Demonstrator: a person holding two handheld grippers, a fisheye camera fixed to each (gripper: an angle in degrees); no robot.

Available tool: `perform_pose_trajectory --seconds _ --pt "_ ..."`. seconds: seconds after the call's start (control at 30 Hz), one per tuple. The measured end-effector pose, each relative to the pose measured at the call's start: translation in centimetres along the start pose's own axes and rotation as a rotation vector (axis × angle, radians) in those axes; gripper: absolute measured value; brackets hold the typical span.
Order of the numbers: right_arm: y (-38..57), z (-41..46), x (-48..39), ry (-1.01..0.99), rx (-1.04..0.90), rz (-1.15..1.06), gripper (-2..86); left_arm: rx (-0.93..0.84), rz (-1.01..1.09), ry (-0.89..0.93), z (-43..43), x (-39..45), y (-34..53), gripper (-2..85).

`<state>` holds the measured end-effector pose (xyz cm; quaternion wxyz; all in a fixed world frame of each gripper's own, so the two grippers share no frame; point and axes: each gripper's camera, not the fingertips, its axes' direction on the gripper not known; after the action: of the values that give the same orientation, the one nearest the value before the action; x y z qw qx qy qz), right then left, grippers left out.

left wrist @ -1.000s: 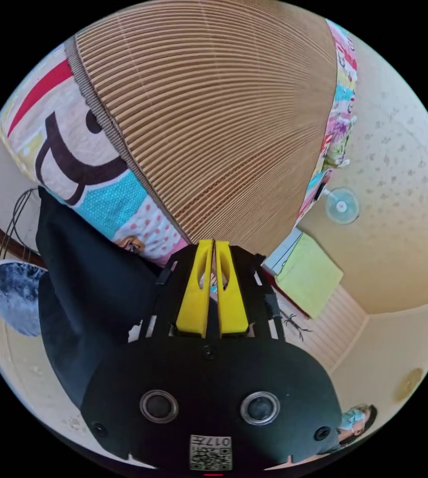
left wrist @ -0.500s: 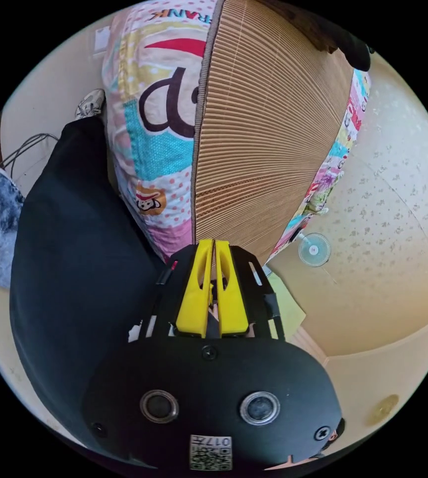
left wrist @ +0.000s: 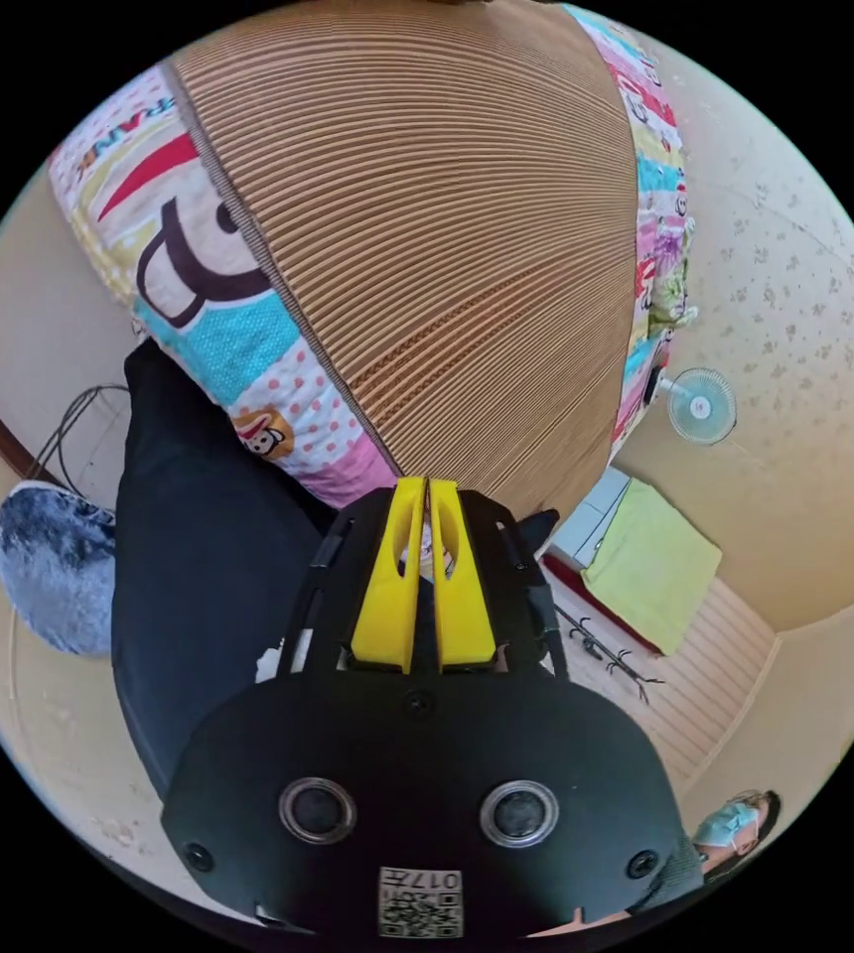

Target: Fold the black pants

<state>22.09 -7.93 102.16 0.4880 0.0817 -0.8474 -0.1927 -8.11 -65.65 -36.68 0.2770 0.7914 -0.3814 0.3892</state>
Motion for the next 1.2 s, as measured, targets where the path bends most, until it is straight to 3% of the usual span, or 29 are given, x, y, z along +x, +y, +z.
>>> perform_pose_trajectory --seconds 0.1,0.2,0.23,0.33,0.4,0.47,0.6,0.77,0.83,0.97,1.03,1.13,1.2 --pt "-1.8 2.4 6.2 -0.105 -0.076 0.173 10.3 -0.027 0.060 -0.087 2.9 0.8 -1.8 -1.0" --pt "-1.6 6.3 7.2 -0.384 -0.097 0.107 5.3 -0.081 0.148 -0.170 6.8 2.5 -3.6 -0.9" --pt "-1.3 6.8 6.9 -0.396 -0.090 0.106 4.9 -0.092 0.169 -0.187 7.7 3.0 -3.9 -0.8" --pt "1.2 7.7 3.7 -0.609 -0.019 -0.079 4.0 -0.162 0.319 -0.231 12.8 6.6 -5.1 -0.2" --pt "4.3 9.0 -0.1 -0.867 -0.070 -0.271 3.8 -0.236 0.463 -0.252 17.5 10.6 -5.6 2.3" --pt "7.2 10.5 -3.5 -0.984 -0.146 -0.402 3.7 -0.321 0.575 -0.221 21.7 13.8 -5.3 5.3" --pt "13.4 15.9 -10.8 -0.919 -0.438 -0.656 3.5 -0.505 0.742 -0.095 31.1 19.6 -3.7 13.1" --pt "18.3 22.1 -15.2 -0.777 -0.719 -0.878 3.2 -0.591 0.654 -0.143 40.0 19.2 -4.2 22.5" --pt "19.5 23.7 -16.1 -0.757 -0.779 -0.937 3.1 -0.651 0.547 -0.215 43.0 16.6 -5.0 21.4" --pt "22.0 26.9 -17.7 -0.689 -0.869 -1.046 3.0 -0.611 0.387 -0.290 44.7 9.2 -6.0 5.0" --pt "22.6 27.5 -18.1 -0.707 -0.858 -1.064 3.0 -0.587 0.418 -0.153 43.9 7.2 -5.8 4.4" --pt "22.4 27.0 -18.6 -0.862 -0.799 -1.058 2.9 -0.598 0.536 0.207 41.8 6.2 -5.4 4.0" --pt "22.2 25.1 -19.6 -1.147 -0.755 -1.057 2.7 -0.614 0.794 0.448 38.9 8.2 -3.6 3.9"
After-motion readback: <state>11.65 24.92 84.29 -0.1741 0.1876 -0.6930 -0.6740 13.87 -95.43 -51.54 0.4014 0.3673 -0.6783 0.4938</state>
